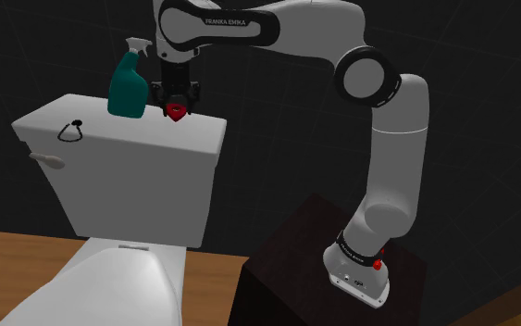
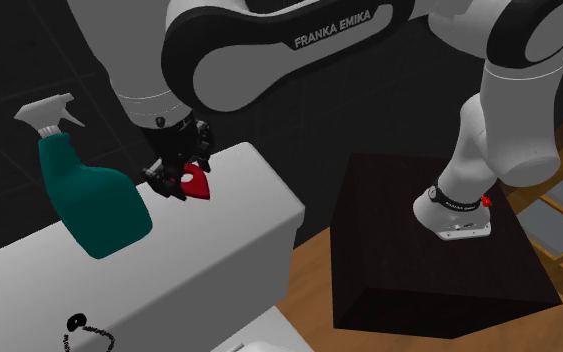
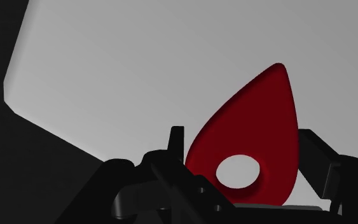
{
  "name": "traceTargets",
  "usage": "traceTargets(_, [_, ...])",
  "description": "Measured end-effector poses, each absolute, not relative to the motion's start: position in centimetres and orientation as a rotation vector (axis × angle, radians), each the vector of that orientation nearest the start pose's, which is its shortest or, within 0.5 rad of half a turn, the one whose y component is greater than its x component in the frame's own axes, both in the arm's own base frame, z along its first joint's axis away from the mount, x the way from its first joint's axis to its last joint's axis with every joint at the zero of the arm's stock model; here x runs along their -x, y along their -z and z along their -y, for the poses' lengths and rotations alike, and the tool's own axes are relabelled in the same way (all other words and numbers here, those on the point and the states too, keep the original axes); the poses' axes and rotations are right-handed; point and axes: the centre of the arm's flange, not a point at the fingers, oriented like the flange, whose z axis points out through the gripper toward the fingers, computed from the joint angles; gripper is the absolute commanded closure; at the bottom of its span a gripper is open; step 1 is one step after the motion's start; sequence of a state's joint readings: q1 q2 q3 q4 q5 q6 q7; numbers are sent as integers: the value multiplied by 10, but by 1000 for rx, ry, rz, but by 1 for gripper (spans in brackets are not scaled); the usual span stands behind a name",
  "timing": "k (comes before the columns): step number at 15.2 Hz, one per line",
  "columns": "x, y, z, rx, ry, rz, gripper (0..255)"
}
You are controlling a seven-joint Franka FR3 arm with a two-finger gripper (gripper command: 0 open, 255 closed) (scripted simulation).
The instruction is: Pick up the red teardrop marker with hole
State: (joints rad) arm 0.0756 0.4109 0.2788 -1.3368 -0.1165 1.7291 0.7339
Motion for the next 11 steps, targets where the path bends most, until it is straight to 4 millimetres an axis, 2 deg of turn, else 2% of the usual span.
traceTargets(11, [-650, -560, -192, 3090, 0, -598, 255])
